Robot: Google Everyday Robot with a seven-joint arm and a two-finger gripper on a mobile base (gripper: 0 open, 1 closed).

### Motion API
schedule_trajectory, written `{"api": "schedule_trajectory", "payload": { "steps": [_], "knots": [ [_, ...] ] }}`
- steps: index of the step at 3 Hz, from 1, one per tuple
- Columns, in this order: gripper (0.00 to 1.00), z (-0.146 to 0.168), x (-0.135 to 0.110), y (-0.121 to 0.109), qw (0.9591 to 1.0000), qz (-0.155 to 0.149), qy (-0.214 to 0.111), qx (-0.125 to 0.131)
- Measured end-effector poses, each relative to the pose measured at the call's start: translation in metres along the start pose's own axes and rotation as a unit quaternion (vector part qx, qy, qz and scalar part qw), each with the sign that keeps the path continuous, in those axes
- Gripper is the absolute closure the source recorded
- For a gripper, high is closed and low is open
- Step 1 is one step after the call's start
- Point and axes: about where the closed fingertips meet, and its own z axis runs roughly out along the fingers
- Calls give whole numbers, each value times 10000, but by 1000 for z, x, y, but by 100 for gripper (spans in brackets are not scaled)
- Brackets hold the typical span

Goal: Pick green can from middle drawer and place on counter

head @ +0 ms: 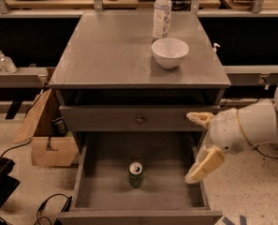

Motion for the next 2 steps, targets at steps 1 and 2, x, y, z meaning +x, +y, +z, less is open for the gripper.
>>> {"api": "schedule_trajectory", "payload": {
  "steps": [1, 2],
  "knots": [
    [0, 39, -5, -16, 9881, 122, -1479, 394],
    [0, 73, -18, -39, 9652, -155, -2497, 754]
  ]
}}
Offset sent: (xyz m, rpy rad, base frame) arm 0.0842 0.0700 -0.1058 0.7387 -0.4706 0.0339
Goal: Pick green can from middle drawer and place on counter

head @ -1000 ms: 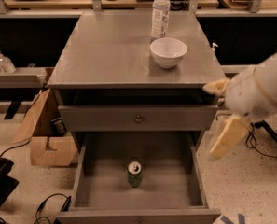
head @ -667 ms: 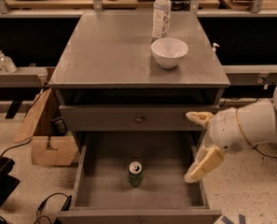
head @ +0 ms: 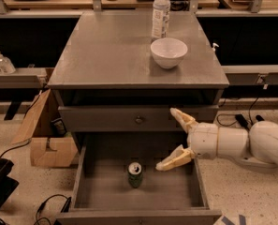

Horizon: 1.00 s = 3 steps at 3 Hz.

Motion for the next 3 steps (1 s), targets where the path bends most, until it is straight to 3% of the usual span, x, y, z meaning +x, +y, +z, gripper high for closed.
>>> {"api": "schedule_trajectory", "payload": {
  "steps": [1, 2, 3],
  "knots": [
    [0, 19, 23, 4, 9989, -177, -434, -65],
    [0, 19, 24, 4, 9989, -177, -438, -67],
    [0, 39, 46, 9, 9992, -33, -366, -135]
  ]
}}
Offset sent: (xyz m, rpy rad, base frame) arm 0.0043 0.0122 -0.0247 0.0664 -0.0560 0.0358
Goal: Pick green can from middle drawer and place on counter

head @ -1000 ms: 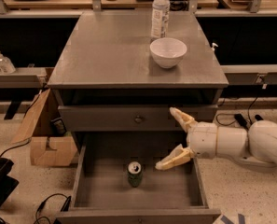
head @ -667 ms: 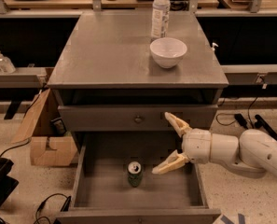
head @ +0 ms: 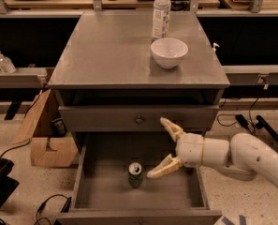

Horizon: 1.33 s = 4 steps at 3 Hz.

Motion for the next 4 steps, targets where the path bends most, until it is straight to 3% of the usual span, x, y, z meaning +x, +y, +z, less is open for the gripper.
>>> {"api": "schedule_trajectory", "payload": {
  "steps": [2, 4],
  "knots": [
    [0, 73, 108, 12, 9992, 230, 208, -255],
    [0, 116, 186, 27, 9972, 211, 531, -486]
  ]
}}
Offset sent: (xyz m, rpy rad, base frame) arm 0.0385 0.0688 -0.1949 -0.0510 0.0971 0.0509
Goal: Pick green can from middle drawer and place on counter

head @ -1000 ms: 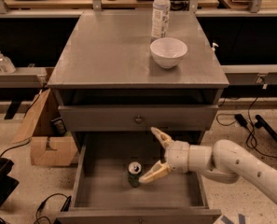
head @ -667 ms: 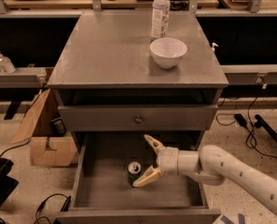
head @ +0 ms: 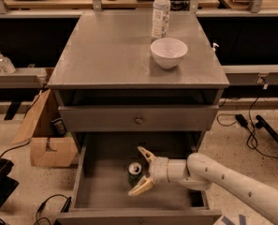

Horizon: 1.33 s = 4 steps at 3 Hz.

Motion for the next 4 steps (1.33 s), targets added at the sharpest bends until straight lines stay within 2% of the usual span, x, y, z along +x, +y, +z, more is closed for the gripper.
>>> {"api": "schedule_trajectory", "payload": {
  "steps": [2, 3, 4],
  "knots": [
    [0, 22, 50, -5, 9994, -41, 266, -194],
    [26, 36, 71, -3, 9990, -32, 276, -342],
    [49, 47, 75, 9, 9988, -15, 216, -434]
  ]
}}
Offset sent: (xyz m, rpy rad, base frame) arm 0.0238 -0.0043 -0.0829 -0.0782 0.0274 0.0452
